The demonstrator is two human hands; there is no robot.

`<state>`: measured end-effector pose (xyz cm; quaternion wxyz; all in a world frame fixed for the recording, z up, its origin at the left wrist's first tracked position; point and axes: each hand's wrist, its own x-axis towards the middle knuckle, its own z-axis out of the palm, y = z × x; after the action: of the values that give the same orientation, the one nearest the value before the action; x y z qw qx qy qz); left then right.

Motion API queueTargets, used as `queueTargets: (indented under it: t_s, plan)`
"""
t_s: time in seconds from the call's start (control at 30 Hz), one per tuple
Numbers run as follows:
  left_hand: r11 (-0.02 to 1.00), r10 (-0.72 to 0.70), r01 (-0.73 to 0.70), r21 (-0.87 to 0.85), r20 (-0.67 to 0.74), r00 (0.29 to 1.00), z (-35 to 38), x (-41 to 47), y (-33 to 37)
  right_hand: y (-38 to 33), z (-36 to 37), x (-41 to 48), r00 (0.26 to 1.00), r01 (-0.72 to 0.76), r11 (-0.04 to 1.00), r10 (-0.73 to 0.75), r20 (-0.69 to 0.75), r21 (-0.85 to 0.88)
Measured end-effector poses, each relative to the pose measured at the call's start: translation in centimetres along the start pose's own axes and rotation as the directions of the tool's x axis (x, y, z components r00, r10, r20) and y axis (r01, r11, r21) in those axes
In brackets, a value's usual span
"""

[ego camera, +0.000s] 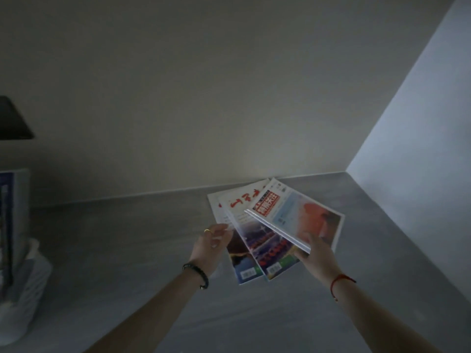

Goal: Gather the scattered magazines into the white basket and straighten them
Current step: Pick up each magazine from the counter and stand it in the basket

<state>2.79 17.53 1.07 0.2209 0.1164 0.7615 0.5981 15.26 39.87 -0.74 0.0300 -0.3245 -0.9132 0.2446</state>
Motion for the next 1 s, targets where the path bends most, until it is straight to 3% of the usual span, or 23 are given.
queueTargets:
  t_s: [0.17, 0.33, 0.43, 0.5, 0.6, 0.7, 0.77, 0.87, 0.93, 1.0]
  plan:
    - [0.98, -0.147, 0.154, -0.123, 0.068, 0.987, 5.4, 0.9, -0.2, 4.6, -0.9, 2.9, 0.996, 0.09, 0.947, -0.077, 0.055, -0.309]
    - [0.956, -0.261, 0.268, -0.122, 0.074, 0.963, 8.1, 1.4, -0.2, 6.0, -0.7, 4.2, 0.982, 0.142, 0.96, -0.105, 0.16, -0.243]
    - [0.941, -0.303, 0.312, -0.132, 0.088, 0.949, 9.5, 1.8, 0.5, 6.3, -1.0, 4.3, 0.966, 0.244, 0.921, -0.205, 0.155, -0.304]
    - [0.938, -0.312, 0.326, -0.12, 0.126, 0.942, 10.5, 2.0, 0.7, 6.3, -0.9, 4.2, 0.945, 0.326, 0.868, -0.286, 0.16, -0.373]
    - [0.91, -0.336, 0.376, -0.174, 0.221, 0.916, 12.0, 1.7, 1.0, 6.4, -0.7, 4.5, 0.886, 0.463, 0.708, -0.38, 0.266, -0.533]
    - [0.85, -0.39, 0.461, -0.253, 0.286, 0.875, 12.8, 1.3, 0.9, 5.4, -1.7, 5.0, 0.874, 0.485, 0.628, -0.365, 0.32, -0.608]
    - [0.8, -0.428, 0.516, -0.307, 0.311, 0.848, 12.9, 1.1, 1.3, 3.9, -2.2, 4.4, 0.867, 0.497, 0.661, -0.357, 0.347, -0.563]
    - [0.698, -0.465, 0.569, -0.435, 0.328, 0.822, 12.5, 1.8, 2.0, 1.0, -1.8, 1.9, 0.863, 0.476, 0.793, -0.34, 0.373, -0.379]
    - [0.657, -0.502, 0.564, -0.501, 0.268, 0.823, 12.0, 2.2, 1.9, -1.1, -1.1, -0.6, 0.862, 0.412, 0.888, -0.307, 0.403, -0.204]
    - [0.681, -0.546, 0.526, -0.509, 0.125, 0.828, 10.8, 2.3, 1.2, -3.1, -0.4, -3.3, 0.83, 0.441, 0.889, -0.352, 0.432, -0.124]
